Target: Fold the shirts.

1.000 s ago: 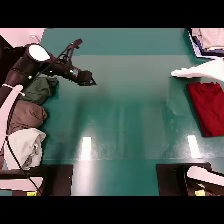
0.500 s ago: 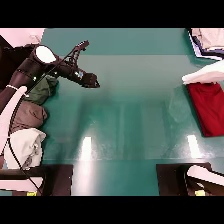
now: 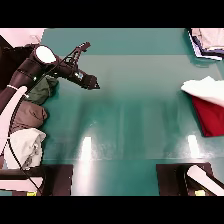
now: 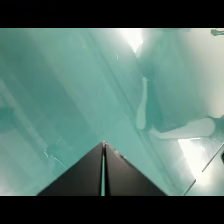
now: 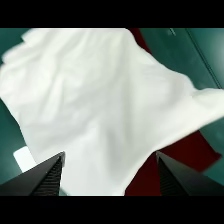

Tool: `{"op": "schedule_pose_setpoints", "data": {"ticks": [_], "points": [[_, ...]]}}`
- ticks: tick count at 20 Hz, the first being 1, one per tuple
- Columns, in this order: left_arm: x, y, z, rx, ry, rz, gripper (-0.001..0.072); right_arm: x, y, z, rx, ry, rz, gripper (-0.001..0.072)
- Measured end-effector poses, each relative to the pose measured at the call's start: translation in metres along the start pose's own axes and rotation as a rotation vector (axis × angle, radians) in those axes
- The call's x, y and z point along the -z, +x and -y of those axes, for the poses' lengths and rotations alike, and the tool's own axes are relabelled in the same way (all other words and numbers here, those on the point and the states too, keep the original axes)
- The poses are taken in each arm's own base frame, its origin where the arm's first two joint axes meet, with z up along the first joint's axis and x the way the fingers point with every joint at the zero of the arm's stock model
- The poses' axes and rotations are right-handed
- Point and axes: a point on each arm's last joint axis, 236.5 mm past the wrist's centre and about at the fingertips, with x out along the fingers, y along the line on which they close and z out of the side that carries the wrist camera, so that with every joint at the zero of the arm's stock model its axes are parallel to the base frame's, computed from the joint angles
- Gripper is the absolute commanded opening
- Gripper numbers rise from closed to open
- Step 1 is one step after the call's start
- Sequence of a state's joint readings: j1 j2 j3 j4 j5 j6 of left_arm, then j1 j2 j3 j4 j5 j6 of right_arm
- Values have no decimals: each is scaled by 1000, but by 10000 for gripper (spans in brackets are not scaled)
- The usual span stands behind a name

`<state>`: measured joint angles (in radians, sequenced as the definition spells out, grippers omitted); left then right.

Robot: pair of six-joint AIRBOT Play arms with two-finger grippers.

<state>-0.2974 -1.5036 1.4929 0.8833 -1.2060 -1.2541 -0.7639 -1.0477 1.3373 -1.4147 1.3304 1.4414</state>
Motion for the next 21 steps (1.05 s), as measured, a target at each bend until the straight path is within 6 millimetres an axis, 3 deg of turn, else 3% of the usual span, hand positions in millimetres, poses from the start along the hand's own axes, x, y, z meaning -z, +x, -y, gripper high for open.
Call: {"op": "schedule_pose_setpoints", "data": {"ticks": [2,4,6,7,10,11,16,21], "points": [[2,0,0,2,3,-7,25,25,1,23,100,10,-60,653],[2,0,1,3,4,-10,25,41,-1,33,149,19,-87,652],[3,0,1,4,4,-12,25,52,-3,28,142,21,-96,646],[3,0,1,4,4,-14,24,55,-3,17,112,17,-96,591],[7,0,3,12,4,-32,24,61,-7,-32,-27,-19,-83,137],[8,0,3,12,4,-34,25,62,-9,-49,-70,-44,-79,22],[4,0,2,8,4,-17,25,79,-22,-126,-237,-217,-82,20],[2,0,1,6,3,-7,24,88,-30,-164,-313,-313,-68,20]]}}
